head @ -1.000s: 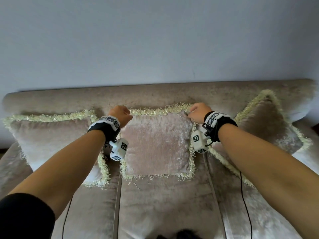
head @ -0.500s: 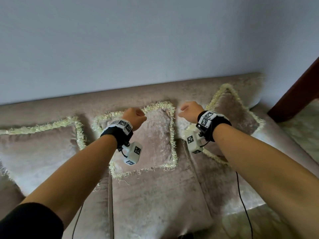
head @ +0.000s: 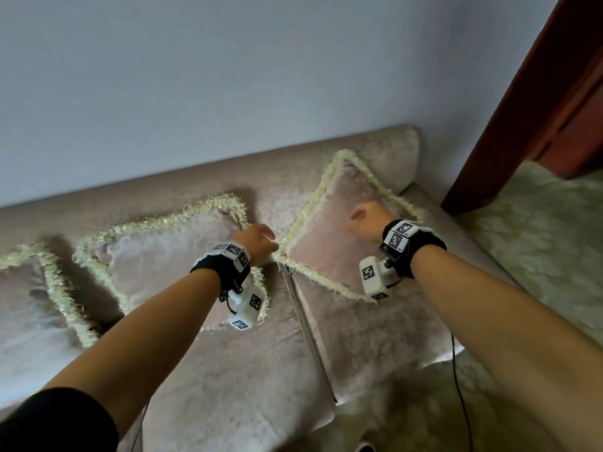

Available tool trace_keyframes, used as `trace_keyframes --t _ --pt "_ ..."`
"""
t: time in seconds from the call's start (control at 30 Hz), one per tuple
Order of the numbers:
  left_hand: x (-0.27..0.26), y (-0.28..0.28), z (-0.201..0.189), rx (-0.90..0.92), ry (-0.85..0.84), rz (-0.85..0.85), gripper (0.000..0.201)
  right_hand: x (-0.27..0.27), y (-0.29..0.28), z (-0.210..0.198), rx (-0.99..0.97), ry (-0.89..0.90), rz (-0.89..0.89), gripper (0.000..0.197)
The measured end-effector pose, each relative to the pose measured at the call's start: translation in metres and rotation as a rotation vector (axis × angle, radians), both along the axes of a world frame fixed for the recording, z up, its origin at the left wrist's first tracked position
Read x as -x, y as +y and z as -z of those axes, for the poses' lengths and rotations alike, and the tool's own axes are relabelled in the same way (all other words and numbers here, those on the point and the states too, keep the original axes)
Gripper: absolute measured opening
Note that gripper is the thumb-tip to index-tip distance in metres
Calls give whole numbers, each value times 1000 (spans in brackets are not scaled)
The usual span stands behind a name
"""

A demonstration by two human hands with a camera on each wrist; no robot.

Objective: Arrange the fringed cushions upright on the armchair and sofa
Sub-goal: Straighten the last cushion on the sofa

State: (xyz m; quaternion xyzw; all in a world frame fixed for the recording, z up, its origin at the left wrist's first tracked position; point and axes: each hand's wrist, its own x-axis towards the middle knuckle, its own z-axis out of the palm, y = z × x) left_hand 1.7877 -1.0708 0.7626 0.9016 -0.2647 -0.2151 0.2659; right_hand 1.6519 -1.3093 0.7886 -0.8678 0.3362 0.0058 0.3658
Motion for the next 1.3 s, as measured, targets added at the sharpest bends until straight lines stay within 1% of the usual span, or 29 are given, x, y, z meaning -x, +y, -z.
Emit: trace_keyframes --t 0.07,0.17,0.27,0.37,0.47,0.57,0.63,0.77,0.9,1.07,1.17,1.3 --pt "22 -45 4 -2 -1 21 27 27 -44 3 21 22 32 26" --pt "50 -101 8 -1 1 49 30 58 -96 5 65 18 76 6" --pt "64 -140 9 -13 -9 73 32 72 -128 5 50 4 76 5" --pt "61 -158 14 -26 -4 61 33 68 -145 9 25 3 60 8" --pt "46 -168 22 -32 23 47 31 56 -157 16 27 28 24 17" --pt "19 -170 31 -3 65 -17 30 41 -167 22 56 68 -26 16" --pt "-1 -168 35 40 103 -94 30 30 -172 18 58 89 -46 12" --pt "-33 -162 44 147 213 -303 27 -3 -187 10 71 93 -108 24" --pt "-51 -169 48 169 236 -412 28 -38 -202 9 106 77 -193 20" --pt "-63 -193 54 209 217 -536 27 -75 -233 18 95 69 -322 22" --pt "-63 -211 62 213 200 -634 20 -97 -256 25 148 81 -437 21" --pt "-56 -234 67 182 221 -711 22 -121 -287 27 184 109 -546 19"
